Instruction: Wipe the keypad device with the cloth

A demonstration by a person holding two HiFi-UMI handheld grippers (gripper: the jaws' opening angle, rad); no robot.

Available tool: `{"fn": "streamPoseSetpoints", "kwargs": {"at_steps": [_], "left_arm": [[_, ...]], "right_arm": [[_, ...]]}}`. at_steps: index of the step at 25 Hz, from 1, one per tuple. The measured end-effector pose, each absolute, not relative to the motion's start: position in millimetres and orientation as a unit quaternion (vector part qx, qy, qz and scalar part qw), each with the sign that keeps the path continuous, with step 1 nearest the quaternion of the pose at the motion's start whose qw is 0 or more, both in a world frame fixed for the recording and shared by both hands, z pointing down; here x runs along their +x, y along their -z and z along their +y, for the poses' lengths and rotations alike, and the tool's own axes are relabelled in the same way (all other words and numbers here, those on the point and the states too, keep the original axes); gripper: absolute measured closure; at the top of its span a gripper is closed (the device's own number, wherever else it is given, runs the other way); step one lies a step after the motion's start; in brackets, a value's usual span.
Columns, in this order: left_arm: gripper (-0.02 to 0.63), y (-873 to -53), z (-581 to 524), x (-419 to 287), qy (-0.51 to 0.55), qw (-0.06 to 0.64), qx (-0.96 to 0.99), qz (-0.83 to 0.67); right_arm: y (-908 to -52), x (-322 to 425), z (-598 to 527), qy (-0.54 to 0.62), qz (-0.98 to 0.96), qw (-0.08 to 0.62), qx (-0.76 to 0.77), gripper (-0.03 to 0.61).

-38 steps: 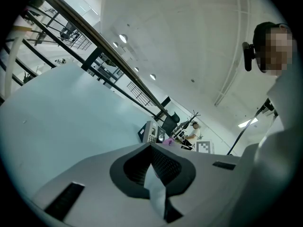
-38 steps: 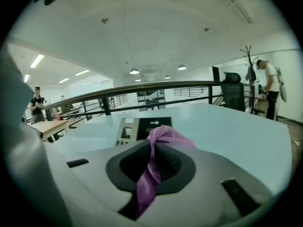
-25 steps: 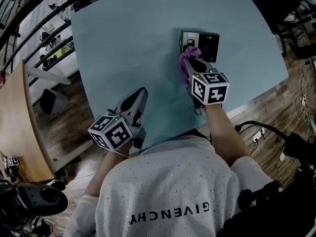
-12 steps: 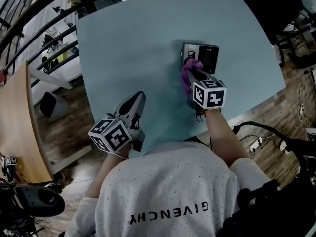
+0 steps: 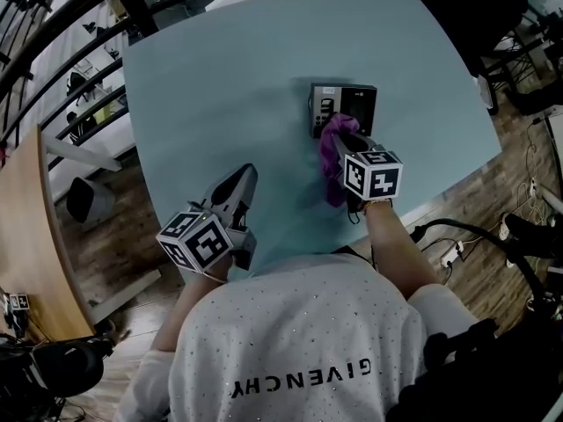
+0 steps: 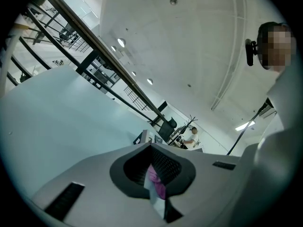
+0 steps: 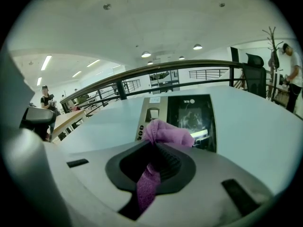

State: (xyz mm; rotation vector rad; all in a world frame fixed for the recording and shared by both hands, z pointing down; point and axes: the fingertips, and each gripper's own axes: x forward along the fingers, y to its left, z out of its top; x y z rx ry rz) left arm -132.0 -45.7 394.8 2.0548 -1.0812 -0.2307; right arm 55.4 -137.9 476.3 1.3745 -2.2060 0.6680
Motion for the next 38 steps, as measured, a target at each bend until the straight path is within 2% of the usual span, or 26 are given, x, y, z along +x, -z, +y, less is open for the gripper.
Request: {"fn": "streamPoseSetpoints", "kwargs": {"at_steps": [33,38], "left_arm": [[0.606,-397.8,-57.3,-142.0,0.091,0.394,0.805,-0.434],[0.606,-390.6,-51.2,-139.0,0.096,0.39,0.809,-0.428]], "right_arm": [[-480.2,152.2,-144.8,-0.297,-0.727,0.186,0.591,0.552],[-484.4,168.8,-131.4,-0.334,-0.701,0.178,0.604,0.552]]}}
